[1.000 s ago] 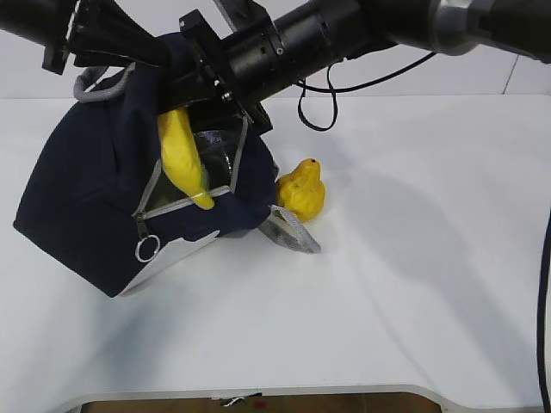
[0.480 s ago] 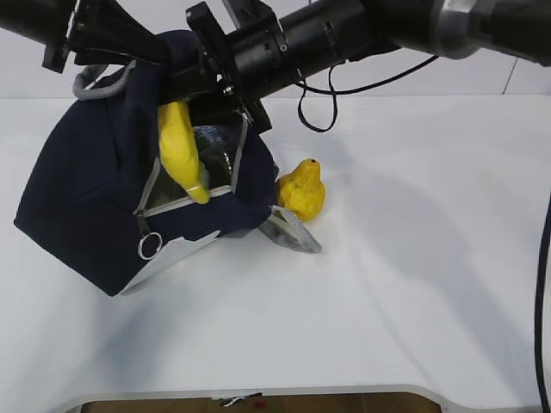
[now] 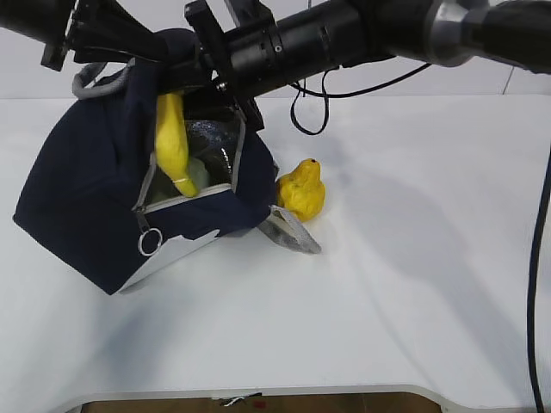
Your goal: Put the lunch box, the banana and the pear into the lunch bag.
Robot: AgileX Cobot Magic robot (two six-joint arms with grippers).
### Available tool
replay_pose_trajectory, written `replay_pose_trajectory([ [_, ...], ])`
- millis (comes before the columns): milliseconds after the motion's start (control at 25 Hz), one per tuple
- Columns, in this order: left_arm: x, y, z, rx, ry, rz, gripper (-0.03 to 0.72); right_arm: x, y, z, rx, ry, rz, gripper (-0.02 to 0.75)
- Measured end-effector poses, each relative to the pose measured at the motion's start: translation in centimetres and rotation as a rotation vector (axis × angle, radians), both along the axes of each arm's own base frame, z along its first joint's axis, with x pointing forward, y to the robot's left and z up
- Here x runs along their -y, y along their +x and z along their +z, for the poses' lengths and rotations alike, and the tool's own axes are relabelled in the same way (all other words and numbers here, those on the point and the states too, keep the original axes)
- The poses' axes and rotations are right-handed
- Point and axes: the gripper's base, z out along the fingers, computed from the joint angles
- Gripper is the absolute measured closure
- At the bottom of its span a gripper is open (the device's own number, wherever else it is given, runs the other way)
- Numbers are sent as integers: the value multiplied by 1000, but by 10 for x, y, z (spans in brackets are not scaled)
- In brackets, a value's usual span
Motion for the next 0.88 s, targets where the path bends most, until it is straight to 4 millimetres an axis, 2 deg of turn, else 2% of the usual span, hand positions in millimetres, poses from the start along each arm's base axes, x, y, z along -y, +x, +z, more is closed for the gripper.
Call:
replay_pose_trajectory([
  [640,-1,3,2,18,2,23,680,0,9,-5,8,50,-51,451],
  [760,-1,3,2,19,2,25,680,0,9,-6,8,49,-54,409],
  [880,-1,2,2,13,1,14,680,1,12,-7,22,31,-80,315],
])
